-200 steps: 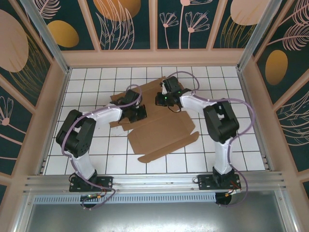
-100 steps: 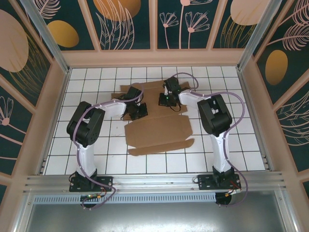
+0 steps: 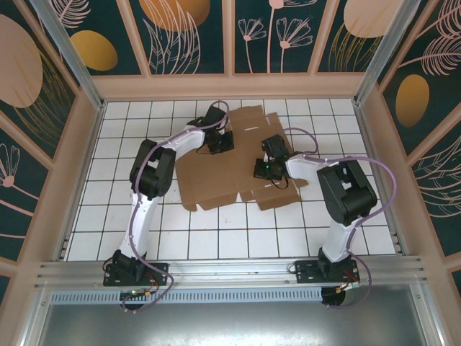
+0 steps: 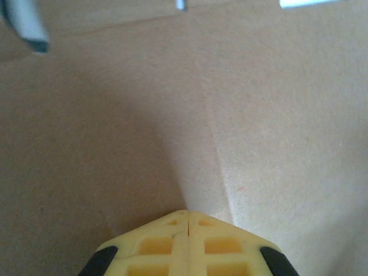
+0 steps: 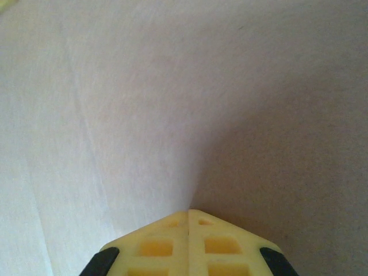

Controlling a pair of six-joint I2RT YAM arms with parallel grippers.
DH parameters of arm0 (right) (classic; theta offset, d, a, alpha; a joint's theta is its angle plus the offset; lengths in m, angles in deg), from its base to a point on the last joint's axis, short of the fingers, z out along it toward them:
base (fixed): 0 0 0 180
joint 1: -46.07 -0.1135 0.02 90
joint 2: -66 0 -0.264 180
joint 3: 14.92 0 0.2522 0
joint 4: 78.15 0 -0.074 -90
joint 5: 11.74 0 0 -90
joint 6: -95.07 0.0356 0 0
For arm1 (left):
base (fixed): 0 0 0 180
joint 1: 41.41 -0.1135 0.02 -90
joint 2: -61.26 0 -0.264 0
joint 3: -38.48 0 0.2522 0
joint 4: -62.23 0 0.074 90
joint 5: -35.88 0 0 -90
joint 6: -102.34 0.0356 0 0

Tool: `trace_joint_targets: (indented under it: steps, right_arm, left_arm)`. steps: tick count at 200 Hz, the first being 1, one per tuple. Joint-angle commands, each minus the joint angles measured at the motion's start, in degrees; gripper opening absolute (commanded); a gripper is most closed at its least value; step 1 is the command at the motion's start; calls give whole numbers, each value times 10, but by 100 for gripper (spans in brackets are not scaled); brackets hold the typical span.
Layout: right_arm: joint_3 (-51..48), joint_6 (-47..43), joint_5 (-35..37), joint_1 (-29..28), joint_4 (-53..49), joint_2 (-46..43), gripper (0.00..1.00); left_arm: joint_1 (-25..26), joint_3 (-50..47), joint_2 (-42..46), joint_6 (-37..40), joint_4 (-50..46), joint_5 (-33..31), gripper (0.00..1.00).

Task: Fold the paper box

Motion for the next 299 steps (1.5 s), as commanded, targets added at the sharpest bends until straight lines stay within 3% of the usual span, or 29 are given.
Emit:
trace_joint_targets:
  steps: [1,33,55,67,89,106,126,155,174,184,197,215,218,220,247,252,282,299]
  right_arm:
    - [-54,37,-6,-31,-30,-40,0]
    - [-83,48,-2,-28,-23,-124,1]
    - [-83,17,-58,-4,-1,-159,23]
    - [-72,3,-66,3,-5,-158,25]
    - [-46,-28,-68,9,-27,-142,26]
    - [-38,-48,-133,20,-22,-126,27]
    - [-44,-44,-146,21,2,-109,32]
    - [-34,-46,-117,11,-11,-61,28]
    - [-62,-49,-156,4,33,-94,30]
    - [-80,-47,-172,9,59,-128,35]
    - [-101,-46,-188,24,85,-170,55]
    - [-113,-51,-200,68,86,-203,61]
    - [-115,-51,-194,77,85,-206,73]
    - [-118,-50,-194,82,85,-208,77]
    - [-145,-38,-155,157,85,-222,82]
    - [-149,-36,-139,169,81,-221,97]
    - [-148,-26,-49,212,33,-203,98]
    - [-150,-35,-65,223,31,-186,99]
  left_arm:
    - [18,20,-21,29,-52,-10,0]
    - [10,-102,104,21,47,7,0]
    - [-17,-199,193,-6,111,25,0]
    - [-26,-237,218,-6,128,28,0]
    - [-27,-265,217,14,128,40,0]
    - [-24,-279,202,13,134,51,0]
    - [-23,-297,196,6,141,43,0]
    - [-23,-339,206,-6,141,29,0]
    - [-26,-371,220,3,131,19,0]
    - [-29,-383,227,16,121,11,0]
    - [-35,-393,228,29,107,6,0]
    - [-44,-406,231,45,96,-6,0]
    - [-46,-409,232,46,96,-5,0]
    - [-46,-411,233,47,98,-5,0]
    - [-48,-422,228,62,98,-7,0]
    - [-48,-423,228,61,100,-6,0]
    - [-48,-426,228,56,111,7,0]
    - [-49,-431,233,54,116,11,0]
